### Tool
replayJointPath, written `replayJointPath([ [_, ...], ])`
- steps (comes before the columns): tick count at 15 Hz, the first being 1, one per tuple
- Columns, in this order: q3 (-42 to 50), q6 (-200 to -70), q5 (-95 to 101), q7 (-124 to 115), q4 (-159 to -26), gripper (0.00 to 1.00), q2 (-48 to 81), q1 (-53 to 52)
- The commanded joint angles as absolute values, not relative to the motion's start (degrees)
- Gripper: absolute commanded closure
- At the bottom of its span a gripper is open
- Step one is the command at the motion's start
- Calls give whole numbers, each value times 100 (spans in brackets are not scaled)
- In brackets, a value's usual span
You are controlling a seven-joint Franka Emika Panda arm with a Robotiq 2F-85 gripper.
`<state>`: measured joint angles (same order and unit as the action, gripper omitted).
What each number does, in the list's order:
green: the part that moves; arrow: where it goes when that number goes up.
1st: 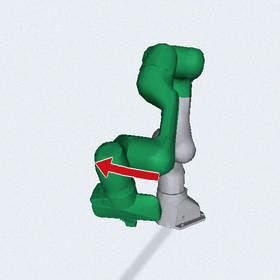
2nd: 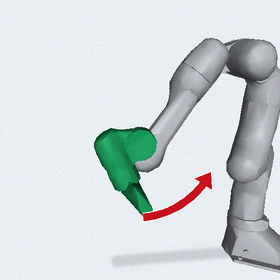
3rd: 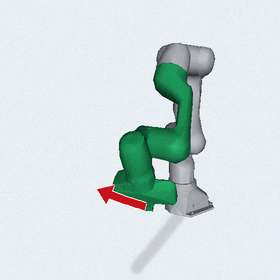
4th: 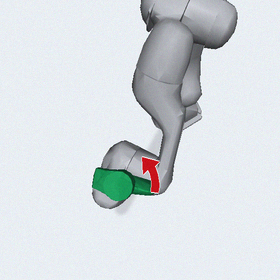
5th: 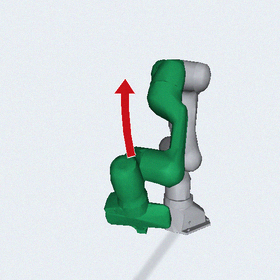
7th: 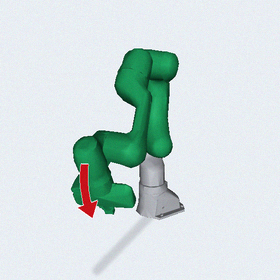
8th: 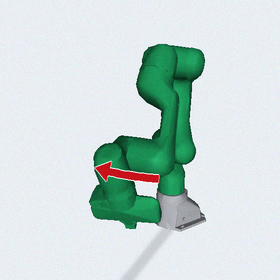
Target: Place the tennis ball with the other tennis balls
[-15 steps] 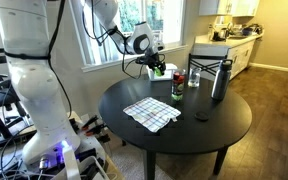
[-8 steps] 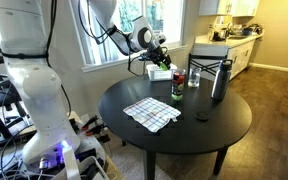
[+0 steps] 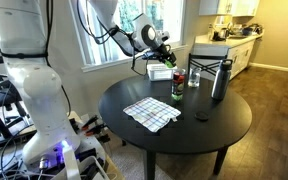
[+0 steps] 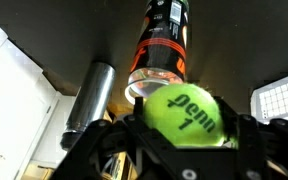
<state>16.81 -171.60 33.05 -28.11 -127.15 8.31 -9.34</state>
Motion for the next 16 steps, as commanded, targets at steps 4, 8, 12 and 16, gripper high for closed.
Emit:
replayJointPath([
  [4, 1896, -17466, 3391, -3230, -12325, 57, 1200, -960],
  [8, 1734, -17543, 2971, -3064, -12075, 57, 1537, -814],
  [12, 1722, -17660, 2771, -3108, -11826, 57, 1882, -844],
  [16, 1783, -17692, 2752, -3136, -11677, 57, 2023, -887],
])
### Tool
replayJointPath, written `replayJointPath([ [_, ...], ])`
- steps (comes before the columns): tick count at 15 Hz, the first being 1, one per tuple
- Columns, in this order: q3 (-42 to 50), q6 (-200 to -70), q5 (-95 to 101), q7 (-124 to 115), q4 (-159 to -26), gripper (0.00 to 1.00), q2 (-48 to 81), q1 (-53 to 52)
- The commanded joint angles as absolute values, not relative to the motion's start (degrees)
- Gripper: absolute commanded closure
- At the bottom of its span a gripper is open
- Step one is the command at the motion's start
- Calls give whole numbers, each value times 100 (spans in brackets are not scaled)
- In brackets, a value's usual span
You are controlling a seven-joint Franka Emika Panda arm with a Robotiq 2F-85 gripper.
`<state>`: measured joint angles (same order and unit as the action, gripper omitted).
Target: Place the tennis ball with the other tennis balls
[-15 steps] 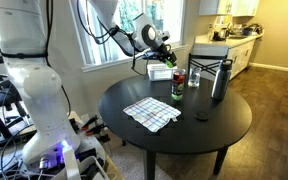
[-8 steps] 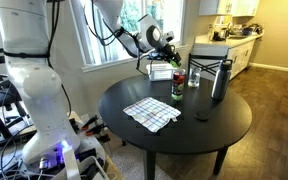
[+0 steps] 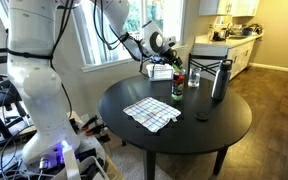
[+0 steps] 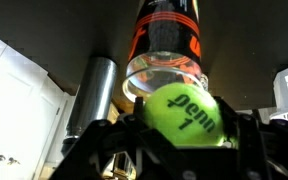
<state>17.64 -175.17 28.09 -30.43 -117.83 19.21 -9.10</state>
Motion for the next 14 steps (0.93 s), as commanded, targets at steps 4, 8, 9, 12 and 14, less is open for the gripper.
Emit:
replayJointPath([
  [4, 1805, -17691, 2722, -3131, -11630, 57, 2047, -883],
  [8, 1818, -17657, 2700, -3134, -11637, 57, 2047, -891],
  [9, 1838, -17646, 2705, -3153, -11651, 57, 2037, -909],
  [12, 1853, -17658, 2714, -3163, -11695, 3, 2014, -922],
  [14, 1840, -17654, 2705, -3157, -11702, 0, 2014, -917],
])
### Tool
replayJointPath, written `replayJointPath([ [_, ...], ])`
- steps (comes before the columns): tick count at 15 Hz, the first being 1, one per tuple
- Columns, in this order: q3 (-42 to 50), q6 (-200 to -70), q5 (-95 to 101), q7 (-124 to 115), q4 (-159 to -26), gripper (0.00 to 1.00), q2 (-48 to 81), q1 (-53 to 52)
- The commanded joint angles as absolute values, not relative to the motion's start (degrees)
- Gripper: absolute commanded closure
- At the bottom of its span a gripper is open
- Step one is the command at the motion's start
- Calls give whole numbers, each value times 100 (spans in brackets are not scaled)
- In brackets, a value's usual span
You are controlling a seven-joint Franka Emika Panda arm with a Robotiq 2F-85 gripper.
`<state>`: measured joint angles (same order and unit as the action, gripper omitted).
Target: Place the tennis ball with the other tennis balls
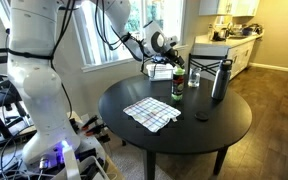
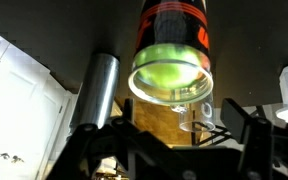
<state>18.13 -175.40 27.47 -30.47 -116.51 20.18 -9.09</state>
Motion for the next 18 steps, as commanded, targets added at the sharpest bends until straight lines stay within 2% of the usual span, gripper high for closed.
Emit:
replayJointPath([
  [1, 1832, -17644, 2702, -3151, -11704, 0, 2010, -916],
  [18, 1827, -17635, 2751, -3047, -11656, 0, 2020, -1013],
])
